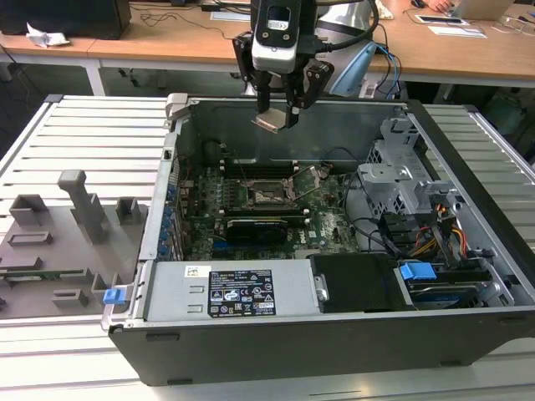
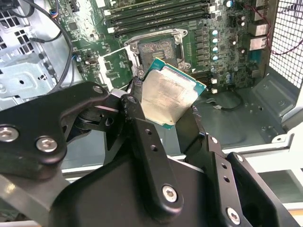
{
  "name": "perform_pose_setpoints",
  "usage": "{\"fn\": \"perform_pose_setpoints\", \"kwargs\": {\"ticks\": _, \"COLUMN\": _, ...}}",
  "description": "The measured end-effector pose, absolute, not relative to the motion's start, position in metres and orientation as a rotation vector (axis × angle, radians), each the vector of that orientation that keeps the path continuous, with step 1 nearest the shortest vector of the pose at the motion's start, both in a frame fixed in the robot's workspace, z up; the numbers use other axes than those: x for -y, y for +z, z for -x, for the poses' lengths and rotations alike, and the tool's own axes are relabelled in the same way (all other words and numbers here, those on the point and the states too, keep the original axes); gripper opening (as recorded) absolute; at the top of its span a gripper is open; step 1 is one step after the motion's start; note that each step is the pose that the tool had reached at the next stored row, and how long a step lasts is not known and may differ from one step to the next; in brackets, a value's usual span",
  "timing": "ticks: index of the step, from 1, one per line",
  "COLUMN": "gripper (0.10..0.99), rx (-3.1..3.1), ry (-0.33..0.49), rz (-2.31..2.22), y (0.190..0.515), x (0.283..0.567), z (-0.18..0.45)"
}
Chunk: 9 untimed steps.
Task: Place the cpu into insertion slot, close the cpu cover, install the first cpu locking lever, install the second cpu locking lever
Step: 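Place the cpu into insertion slot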
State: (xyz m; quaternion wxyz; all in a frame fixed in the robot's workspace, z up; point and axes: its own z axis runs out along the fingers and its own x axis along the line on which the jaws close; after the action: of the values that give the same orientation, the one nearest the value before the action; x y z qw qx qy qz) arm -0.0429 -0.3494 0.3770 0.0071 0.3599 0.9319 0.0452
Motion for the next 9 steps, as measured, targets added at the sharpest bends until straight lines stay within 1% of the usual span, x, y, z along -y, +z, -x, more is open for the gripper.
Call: {"fn": "perform_pose_setpoints", "kwargs": {"ticks": 9, "gripper": 0.525, "rx": -2.870, "ry": 0.140, "rz": -1.227, "y": 0.3769, "x": 0.3494, "z": 0.0429}}
